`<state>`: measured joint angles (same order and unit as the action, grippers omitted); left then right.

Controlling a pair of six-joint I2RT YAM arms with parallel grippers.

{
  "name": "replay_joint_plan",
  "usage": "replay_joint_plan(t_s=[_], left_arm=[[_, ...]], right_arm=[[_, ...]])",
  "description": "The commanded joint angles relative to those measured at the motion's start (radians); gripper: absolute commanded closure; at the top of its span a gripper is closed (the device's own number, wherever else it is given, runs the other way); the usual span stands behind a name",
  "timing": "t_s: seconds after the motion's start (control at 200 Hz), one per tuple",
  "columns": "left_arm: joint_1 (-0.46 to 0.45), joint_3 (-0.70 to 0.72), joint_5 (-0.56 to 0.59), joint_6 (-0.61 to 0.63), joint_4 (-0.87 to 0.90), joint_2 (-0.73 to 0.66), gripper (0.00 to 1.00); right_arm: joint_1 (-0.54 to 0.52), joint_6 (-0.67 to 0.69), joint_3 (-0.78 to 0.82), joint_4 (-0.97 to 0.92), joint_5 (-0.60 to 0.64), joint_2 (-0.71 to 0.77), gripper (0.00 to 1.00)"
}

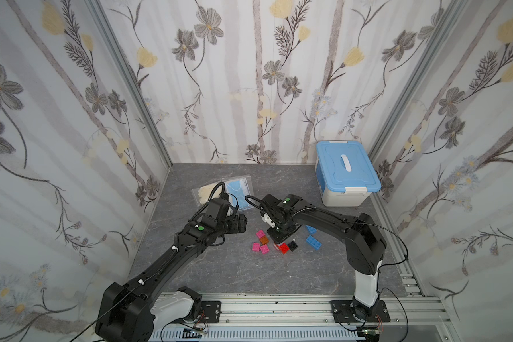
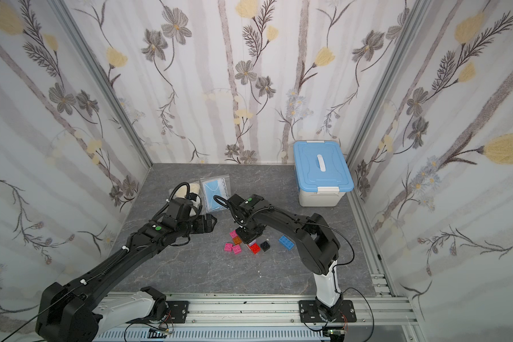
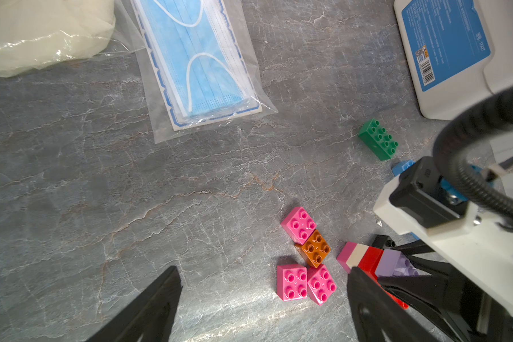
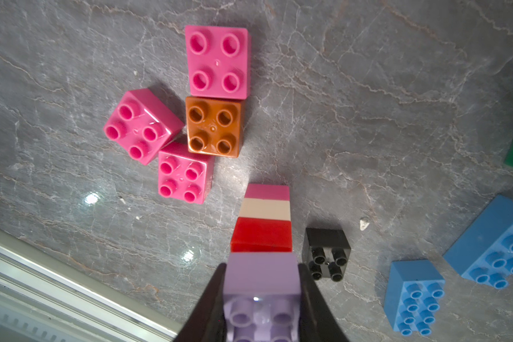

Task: Assemble the letter p with lego
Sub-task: Assemble the lego brick with the lego brick.

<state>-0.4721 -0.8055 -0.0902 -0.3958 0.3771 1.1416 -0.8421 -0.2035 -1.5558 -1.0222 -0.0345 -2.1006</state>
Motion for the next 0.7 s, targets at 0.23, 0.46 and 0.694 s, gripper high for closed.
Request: replay_joint_plan(t_s=[0.23, 0.46, 0.694], left_arm=[[0.004, 0.002, -0.006, 0.003, -0.026, 0.006, 0.1], [0.005, 0.003, -0.008, 0.002, -0.027, 0.005, 0.1], [0.006, 0.005, -0.01, 0.002, -0.031, 0.004, 0.1]], right_arm=[[-0.002, -0.002, 0.001, 0.015, 0.012, -0.01, 0.8], [-0.002, -0.005, 0.001, 0.012, 0.01, -0.003, 0.8], [-0.003, -0.01, -0.001, 0.008, 0.018, 0.017, 0.8]])
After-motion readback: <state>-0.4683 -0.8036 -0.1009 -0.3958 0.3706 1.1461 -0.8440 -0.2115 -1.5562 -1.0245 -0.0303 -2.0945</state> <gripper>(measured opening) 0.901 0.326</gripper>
